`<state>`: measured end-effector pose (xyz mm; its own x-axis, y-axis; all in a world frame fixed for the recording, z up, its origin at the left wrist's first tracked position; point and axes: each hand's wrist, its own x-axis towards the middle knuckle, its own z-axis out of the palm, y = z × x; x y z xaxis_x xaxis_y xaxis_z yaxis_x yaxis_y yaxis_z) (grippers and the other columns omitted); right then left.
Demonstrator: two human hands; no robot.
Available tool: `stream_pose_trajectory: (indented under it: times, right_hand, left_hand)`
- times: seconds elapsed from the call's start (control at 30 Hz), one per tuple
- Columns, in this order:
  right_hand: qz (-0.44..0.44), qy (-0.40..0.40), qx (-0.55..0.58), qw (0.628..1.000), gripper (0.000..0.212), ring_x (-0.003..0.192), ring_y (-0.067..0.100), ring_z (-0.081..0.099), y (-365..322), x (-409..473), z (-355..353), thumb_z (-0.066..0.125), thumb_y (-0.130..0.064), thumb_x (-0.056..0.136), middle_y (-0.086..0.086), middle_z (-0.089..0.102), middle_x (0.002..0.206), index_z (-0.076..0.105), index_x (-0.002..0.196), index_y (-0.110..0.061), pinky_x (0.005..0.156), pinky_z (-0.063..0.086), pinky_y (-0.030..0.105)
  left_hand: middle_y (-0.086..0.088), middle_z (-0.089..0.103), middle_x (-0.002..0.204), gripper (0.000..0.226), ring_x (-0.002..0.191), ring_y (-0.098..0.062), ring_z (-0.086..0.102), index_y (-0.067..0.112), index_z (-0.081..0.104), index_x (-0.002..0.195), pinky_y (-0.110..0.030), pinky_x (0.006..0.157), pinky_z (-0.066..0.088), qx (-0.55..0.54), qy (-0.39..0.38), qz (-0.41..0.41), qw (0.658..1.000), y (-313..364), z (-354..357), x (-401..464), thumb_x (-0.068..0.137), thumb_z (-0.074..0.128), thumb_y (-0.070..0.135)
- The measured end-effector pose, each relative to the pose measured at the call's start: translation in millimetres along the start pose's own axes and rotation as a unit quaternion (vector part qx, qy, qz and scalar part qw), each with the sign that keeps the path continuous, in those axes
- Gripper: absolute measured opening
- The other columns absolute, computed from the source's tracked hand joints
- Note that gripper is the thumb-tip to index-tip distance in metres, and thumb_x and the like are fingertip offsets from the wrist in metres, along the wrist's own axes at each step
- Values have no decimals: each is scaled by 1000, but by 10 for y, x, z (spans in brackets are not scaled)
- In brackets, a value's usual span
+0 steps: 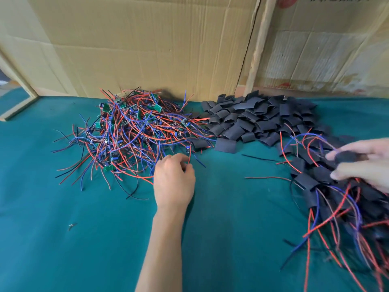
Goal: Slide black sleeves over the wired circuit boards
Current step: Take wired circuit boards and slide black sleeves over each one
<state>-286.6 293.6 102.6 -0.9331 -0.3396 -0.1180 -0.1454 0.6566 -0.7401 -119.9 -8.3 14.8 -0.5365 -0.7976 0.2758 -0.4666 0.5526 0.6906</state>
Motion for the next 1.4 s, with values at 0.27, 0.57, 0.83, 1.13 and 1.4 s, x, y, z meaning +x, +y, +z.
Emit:
stream_pose_trajectory:
  times: [0.27, 0.57, 0.83, 1.13, 1.4]
  right_hand:
    - [-96, 117, 63, 986, 46, 58, 0, 65, -652, -120, 407, 68, -66, 52, -12, 72, 68, 74, 92, -44, 65, 56, 32]
    - [-76, 19, 237, 968, 19, 72, 15, 73, -601, 39, 1494, 69, -1, 90, 5, 78, 81, 73, 106, -9, 72, 60, 27]
    - [-86, -154, 437, 882, 24, 93, 17, 74, -752, 4, 1640, 50, -2, 102, 4, 78, 109, 68, 112, -13, 66, 55, 26]
    - [-256, 58, -82, 961, 30, 131, 22, 48, -719, 96, 1905, 44, -27, 107, 1, 69, 118, 70, 119, -17, 126, 10, 37]
    - [-197, 20, -27, 980, 40, 156, 18, 16, -686, 82, 2002, 62, -29, 99, -1, 53, 149, 63, 137, -15, 117, 20, 29]
  left_hand:
    - [2, 68, 81, 18, 72, -17, 60, 19, 77, 94, -34, 77, 49, -134, 43, 32, 989, 405, 59, -180, 83, 66, 10]
    - [5, 65, 75, 12, 67, -15, 59, 23, 76, 86, -36, 66, 51, -178, -65, 218, 957, 578, 238, -449, 83, 65, 18]
    - [-8, 77, 85, 8, 77, -21, 74, 9, 66, 101, -27, 63, 56, -475, -202, -87, 852, 443, 126, -261, 97, 64, 15]
    - [-3, 68, 76, 9, 65, -17, 64, 9, 73, 92, -23, 55, 52, -506, -118, -168, 838, 325, 84, -169, 93, 64, 6]
    - [5, 70, 68, 10, 64, -17, 71, 14, 66, 89, -43, 71, 60, -418, -68, -156, 892, 256, 182, -154, 90, 59, 7]
